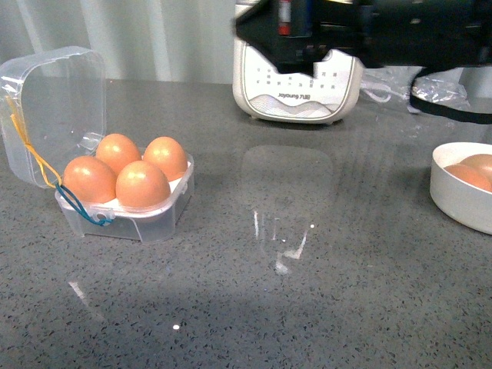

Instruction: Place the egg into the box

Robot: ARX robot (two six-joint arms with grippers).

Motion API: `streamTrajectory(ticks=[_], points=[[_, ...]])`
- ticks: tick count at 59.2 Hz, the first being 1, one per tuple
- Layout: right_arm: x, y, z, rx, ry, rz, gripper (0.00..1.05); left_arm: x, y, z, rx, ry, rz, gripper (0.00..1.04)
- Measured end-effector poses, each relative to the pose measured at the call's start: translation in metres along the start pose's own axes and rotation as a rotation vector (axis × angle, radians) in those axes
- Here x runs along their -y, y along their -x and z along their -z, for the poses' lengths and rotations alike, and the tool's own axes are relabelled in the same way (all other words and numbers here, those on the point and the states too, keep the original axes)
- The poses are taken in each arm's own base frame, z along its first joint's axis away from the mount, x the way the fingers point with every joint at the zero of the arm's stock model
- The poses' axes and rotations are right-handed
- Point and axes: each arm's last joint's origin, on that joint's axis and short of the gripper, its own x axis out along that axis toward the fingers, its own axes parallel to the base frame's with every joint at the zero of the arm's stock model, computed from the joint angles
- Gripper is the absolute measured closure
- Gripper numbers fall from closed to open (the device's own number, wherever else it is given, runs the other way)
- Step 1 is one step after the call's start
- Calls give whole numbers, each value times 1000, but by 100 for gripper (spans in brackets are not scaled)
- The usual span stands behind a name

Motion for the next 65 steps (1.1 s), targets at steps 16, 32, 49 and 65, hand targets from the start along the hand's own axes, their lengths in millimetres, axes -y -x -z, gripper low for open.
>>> streamTrajectory(ticks=[16,32,49,65], points=[[36,102,-1,99,199,522,7,0,0,0,0,0,0,7],[9,165,15,47,65,641,37,0,0,0,0,0,0,7],[-29,215,63,76,36,638,96,0,0,0,1,0,0,7],[-36,225,79,70,33,637,101,0,0,0,1,0,0,7]])
